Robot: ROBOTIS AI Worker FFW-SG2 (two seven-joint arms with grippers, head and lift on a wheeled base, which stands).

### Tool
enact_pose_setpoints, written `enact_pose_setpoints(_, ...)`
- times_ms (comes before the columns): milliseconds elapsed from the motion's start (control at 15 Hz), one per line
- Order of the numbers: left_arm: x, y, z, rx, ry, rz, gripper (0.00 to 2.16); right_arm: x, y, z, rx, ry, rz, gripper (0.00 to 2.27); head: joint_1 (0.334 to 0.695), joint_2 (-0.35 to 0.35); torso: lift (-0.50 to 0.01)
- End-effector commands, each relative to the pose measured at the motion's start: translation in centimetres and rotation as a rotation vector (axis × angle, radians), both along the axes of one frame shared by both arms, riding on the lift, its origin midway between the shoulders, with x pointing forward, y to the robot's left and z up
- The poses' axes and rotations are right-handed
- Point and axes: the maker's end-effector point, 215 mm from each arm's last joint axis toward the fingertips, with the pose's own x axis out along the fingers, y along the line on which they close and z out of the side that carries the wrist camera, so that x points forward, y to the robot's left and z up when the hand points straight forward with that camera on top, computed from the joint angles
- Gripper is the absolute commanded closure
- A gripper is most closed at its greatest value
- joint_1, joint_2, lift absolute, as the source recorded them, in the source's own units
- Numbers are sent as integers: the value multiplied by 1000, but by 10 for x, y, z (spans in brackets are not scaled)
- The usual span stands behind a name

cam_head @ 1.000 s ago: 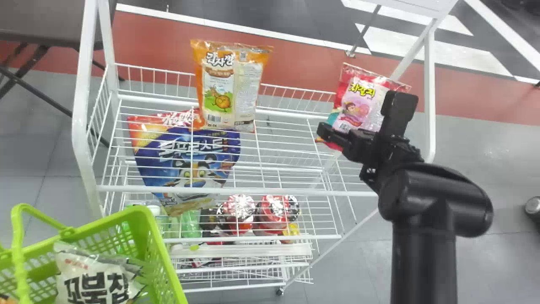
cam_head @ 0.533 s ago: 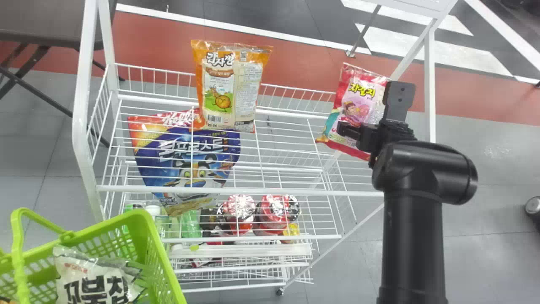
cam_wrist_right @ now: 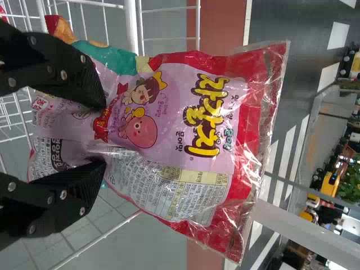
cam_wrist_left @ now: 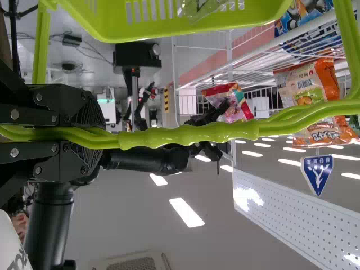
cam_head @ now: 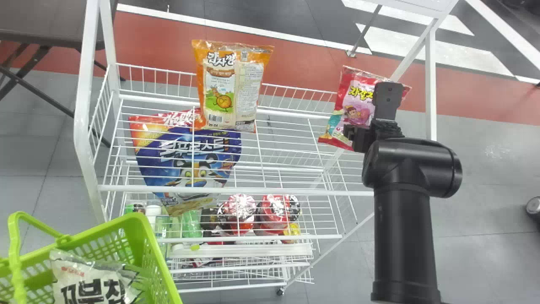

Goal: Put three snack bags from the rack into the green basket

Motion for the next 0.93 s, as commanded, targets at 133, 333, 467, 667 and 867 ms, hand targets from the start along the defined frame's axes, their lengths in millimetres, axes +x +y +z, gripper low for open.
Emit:
enact_pose_setpoints(133, 0, 2, 2, -7, -3, 3, 2152, -1, 6, 21, -16, -102, 31, 2260, 695, -350, 0)
enact_pose_setpoints(333, 1, 2, 2, -9, -5, 3, 2148, -10, 36, 55, 32, -197, 113, 2260, 695, -350, 0)
enact_pose_setpoints(467, 2, 1, 3, -11, -7, 2, 2148, -24, 68, 79, 85, -245, 181, 2260, 695, -350, 0)
enact_pose_setpoints(667, 3, 2, 4, -12, -8, 3, 2148, -68, 137, 96, 224, -231, 304, 2260, 695, -350, 0)
enact_pose_setpoints(867, 4, 2, 4, -12, -9, 4, 2148, -136, 218, 85, 384, -107, 450, 2260, 695, -291, 0)
